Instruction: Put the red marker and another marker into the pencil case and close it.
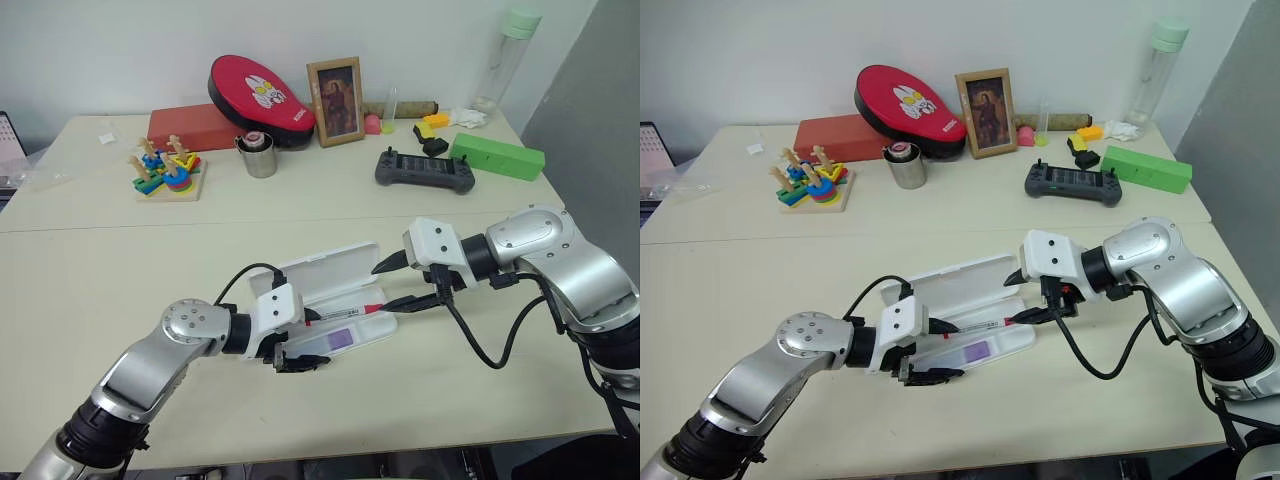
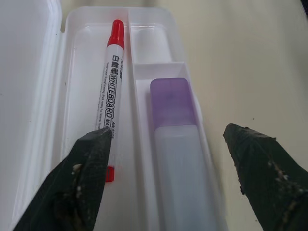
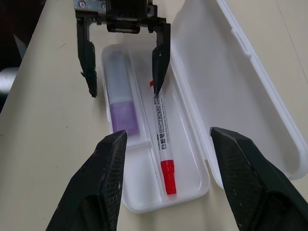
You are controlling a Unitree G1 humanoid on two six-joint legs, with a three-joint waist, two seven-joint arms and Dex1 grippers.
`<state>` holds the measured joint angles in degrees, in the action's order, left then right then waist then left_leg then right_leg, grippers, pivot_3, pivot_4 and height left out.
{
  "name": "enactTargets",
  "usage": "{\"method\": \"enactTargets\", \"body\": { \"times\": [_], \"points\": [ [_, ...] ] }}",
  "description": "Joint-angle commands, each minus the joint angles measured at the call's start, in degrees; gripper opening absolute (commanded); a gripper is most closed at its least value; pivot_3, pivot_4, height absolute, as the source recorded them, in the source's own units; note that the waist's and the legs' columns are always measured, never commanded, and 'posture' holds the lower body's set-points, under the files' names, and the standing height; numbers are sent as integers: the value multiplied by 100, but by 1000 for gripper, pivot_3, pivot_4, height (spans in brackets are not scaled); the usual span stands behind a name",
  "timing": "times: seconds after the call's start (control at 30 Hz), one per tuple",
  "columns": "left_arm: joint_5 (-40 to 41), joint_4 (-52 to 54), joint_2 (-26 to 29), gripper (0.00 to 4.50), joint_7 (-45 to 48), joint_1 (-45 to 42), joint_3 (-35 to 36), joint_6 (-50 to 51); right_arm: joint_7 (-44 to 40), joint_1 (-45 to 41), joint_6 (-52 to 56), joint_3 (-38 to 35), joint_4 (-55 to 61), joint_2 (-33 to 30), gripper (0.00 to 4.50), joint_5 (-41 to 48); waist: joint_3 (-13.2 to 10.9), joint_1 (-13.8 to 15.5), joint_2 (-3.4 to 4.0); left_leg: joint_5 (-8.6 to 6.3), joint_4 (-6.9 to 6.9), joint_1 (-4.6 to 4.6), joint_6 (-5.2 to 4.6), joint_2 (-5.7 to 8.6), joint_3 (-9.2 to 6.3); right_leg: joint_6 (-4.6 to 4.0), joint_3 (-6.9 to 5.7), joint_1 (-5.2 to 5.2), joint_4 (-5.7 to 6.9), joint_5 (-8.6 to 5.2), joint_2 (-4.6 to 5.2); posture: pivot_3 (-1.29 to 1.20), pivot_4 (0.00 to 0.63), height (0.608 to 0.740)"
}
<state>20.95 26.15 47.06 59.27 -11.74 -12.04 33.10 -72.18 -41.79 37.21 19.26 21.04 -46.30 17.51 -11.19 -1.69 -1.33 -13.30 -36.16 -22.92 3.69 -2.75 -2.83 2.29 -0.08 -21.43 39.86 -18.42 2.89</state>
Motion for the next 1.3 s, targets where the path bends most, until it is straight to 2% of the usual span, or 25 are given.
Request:
{"method": "enactTargets", "body": {
  "times": [0.03,0.3,0.37,0.5,0.57,0.7,1.0,1.3],
  "points": [
    [473,589,309,4494,97,66,716,206,14,-94,4,-233,89,-107,2877,45,0,2,0,0,0,0,0,-1,-2,0,-2,0,-1,0,0,0,150,740],
    [1242,1307,1110,4494,365,411,1970,603,42,-100,-102,-297,-207,-292,2877,-123,0,2,0,0,0,0,0,0,0,0,-1,1,-1,0,1,0,150,740],
    [1518,1458,1369,4494,551,526,2464,717,140,-142,-159,-281,-355,-333,2877,-284,-1,-4,-2,0,0,1,0,0,0,0,-1,1,-1,0,1,0,150,740],
    [1812,1373,1815,4494,509,168,3362,877,505,-336,-321,-267,-987,-268,2877,-725,-1,-3,-1,0,0,2,0,0,1,0,0,1,1,0,1,0,150,740],
    [1819,1229,1948,4494,340,-300,3341,846,675,-343,-459,-247,-1299,-212,2877,-924,-1,4,-3,0,0,3,0,0,1,0,-2,2,2,0,1,0,150,740],
    [1914,1215,1863,4494,-31,-947,2974,966,1060,-348,-808,-254,-2052,-132,2877,-1384,-2,8,-2,1,0,-1,1,3,5,1,-2,3,-4,0,3,0,150,740],
    [1932,1400,1655,4494,-553,-1512,2373,1021,1580,-299,-1082,-416,-3165,-58,2877,-1854,-2,-5,-2,1,4,-4,2,1,14,2,14,-6,-12,-1,-1,0,150,740],
    [1828,1232,1656,4494,-491,-1687,2121,886,1974,-283,-1086,-596,-3845,337,2877,-1915,-2,-13,-2,1,1,1,3,1,30,2,32,-10,-4,-1,-2,0,150,740]
  ]
}}
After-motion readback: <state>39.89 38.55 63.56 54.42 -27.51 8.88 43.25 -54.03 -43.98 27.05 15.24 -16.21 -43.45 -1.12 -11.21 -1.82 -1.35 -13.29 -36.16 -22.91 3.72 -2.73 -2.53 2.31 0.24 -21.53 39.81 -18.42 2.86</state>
